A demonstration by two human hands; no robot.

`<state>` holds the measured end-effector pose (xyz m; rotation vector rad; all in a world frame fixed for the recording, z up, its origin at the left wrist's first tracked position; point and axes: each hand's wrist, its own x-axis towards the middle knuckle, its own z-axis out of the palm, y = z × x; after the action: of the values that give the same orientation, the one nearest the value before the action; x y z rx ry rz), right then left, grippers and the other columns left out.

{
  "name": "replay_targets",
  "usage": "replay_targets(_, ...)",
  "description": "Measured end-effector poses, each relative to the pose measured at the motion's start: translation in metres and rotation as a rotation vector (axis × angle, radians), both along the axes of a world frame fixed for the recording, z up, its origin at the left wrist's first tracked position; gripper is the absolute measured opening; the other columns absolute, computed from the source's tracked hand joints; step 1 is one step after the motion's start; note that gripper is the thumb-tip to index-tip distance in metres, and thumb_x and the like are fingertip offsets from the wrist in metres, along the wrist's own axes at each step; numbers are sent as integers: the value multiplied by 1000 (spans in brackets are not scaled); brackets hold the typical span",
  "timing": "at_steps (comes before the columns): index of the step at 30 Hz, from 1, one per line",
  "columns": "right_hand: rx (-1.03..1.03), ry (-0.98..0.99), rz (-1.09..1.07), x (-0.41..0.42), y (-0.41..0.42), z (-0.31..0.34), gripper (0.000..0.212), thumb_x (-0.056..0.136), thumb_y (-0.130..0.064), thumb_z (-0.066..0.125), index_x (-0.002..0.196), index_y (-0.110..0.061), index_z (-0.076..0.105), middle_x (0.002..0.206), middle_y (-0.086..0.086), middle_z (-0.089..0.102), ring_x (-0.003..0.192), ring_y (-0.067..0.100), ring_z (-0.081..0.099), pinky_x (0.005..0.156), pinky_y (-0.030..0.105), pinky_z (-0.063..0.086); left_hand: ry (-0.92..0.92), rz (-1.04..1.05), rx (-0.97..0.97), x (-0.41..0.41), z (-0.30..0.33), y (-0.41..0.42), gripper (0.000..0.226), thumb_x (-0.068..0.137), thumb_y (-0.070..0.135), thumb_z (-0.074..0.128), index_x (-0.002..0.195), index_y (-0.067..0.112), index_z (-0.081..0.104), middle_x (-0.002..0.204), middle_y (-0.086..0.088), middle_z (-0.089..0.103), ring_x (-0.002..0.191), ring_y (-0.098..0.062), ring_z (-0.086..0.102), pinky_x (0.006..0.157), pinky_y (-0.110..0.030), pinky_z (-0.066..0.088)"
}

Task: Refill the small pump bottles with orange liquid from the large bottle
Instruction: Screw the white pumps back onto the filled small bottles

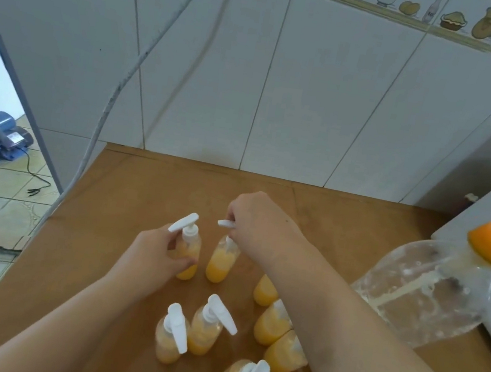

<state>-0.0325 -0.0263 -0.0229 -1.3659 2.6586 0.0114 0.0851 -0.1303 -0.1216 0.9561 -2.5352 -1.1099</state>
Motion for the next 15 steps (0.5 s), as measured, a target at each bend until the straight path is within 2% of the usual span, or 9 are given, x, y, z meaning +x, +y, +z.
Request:
replay_targets(2, -6, -6, 0, 0, 1, 2, 12, 86, -6, 60, 93, -12, 68, 84, 4, 64, 70, 18, 61, 58, 26, 45, -8, -12, -15, -4, 1, 0, 45, 78, 29, 74, 120, 18, 58, 85, 22, 50, 90, 0, 49, 65, -9, 33)
replay_targets(6, 13, -53, -8, 1, 5, 5, 14, 86, -12, 65, 99, -14, 68, 93, 4, 66, 80, 18, 63, 68, 27, 51, -43, -33, 0, -7, -1, 0, 57, 80, 29, 73, 131, 20, 51, 100, 11, 54, 95, -3, 49, 78, -17, 35)
replay_targets(10, -15, -161, -66, 2, 22, 25, 42, 82, -22, 71, 122, -21, 57, 113, -1, 59, 98, 19, 58, 81, 31, 49, -78, -65, 98, 4, -3, -6, 74, 76, 21, 76, 139, 23, 38, 125, 8, 56, 115, -8, 53, 87, -20, 39)
replay_targets(12, -17, -82, -121, -1, 34, 35, 36, 86, -15, 65, 120, -21, 57, 113, -1, 59, 98, 19, 57, 77, 28, 46, -61, -25, 97, 26, -2, -10, 65, 78, 9, 70, 134, 25, 43, 126, 8, 56, 109, -8, 55, 89, -21, 42)
replay_targets(13, -8, -27, -168, -1, 40, 38, 28, 87, -13, 63, 114, -20, 60, 108, 1, 61, 92, 18, 58, 72, 27, 45, -55, -41, 73, 39, -2, -10, 57, 77, 5, 67, 125, 31, 48, 122, 10, 58, 102, -5, 57, 86, -18, 44)
replay_targets(15, 65, 29, -256, -1, 51, 40, 4, 87, -12, 63, 88, -16, 62, 86, 1, 61, 72, 16, 57, 58, 25, 43, -76, -180, 64, 64, -3, -6, 54, 71, 4, 69, 107, 41, 53, 110, 19, 61, 95, 1, 57, 79, -10, 45)
